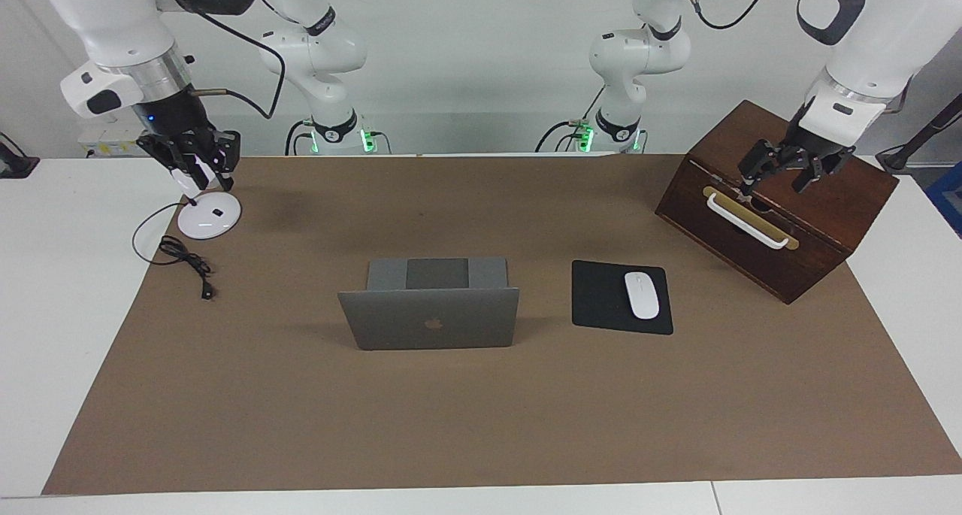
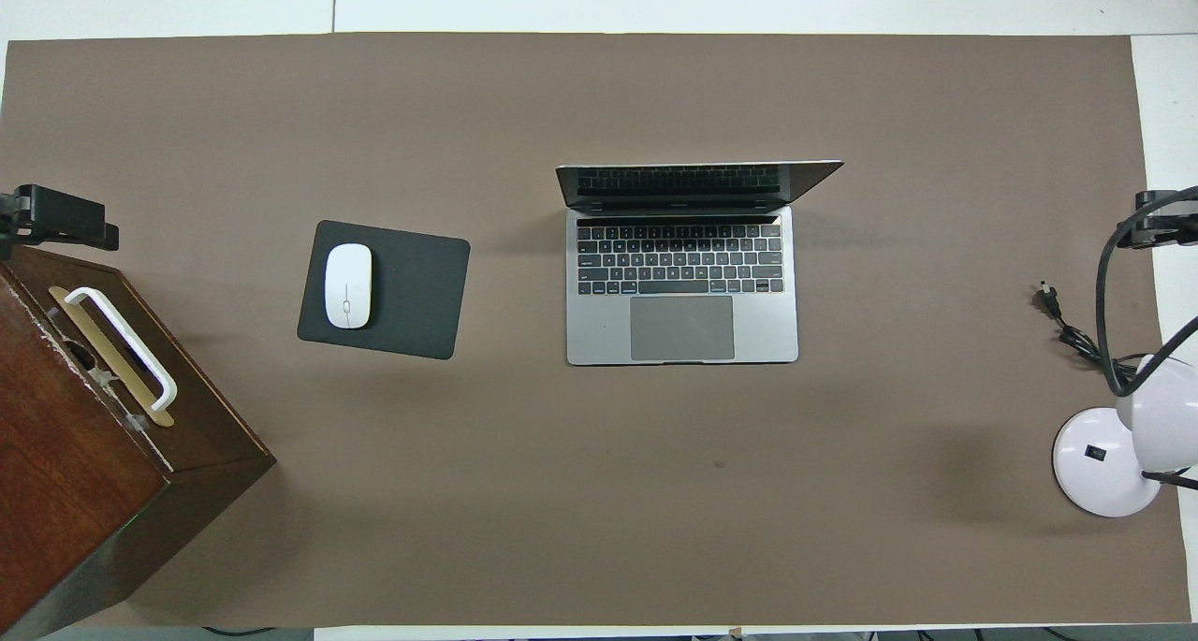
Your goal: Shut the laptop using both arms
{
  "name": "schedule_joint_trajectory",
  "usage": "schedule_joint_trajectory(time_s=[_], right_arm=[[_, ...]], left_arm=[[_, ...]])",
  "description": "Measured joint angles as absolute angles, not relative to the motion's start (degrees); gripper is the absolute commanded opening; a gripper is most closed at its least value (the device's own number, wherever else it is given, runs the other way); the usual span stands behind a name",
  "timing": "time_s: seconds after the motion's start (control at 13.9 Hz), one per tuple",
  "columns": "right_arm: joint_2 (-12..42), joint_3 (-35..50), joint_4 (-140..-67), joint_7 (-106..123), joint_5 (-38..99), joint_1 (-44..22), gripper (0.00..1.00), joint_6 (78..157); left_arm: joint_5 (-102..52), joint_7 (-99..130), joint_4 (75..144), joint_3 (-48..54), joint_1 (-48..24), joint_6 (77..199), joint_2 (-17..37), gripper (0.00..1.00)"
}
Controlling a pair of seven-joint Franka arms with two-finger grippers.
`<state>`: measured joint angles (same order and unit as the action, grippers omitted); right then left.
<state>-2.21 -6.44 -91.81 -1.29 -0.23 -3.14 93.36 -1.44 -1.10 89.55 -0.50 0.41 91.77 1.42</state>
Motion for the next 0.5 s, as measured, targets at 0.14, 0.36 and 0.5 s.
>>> schedule_joint_trajectory(time_s=[0.14, 0.36, 0.5], right_arm=[[-2.2, -6.4, -91.7, -0.6, -0.2, -3.1, 0.0, 93.4], [-2.2, -6.4, -91.5, 2.3, -0.6, -2.7, 0.0, 93.5], [-1.7, -6.5, -91.2, 4.9, -1.2, -2.1, 0.0, 95.0]], left_arm=[[-1.4, -1.1, 89.6, -0.5, 0.4, 91.8, 1.4, 0.75], [-1.4, -0.2, 89.6, -0.5, 0.4, 91.8, 1.4, 0.0], [-1.4, 1.6, 89.6, -0.5, 0.4, 91.8, 1.4, 0.0]])
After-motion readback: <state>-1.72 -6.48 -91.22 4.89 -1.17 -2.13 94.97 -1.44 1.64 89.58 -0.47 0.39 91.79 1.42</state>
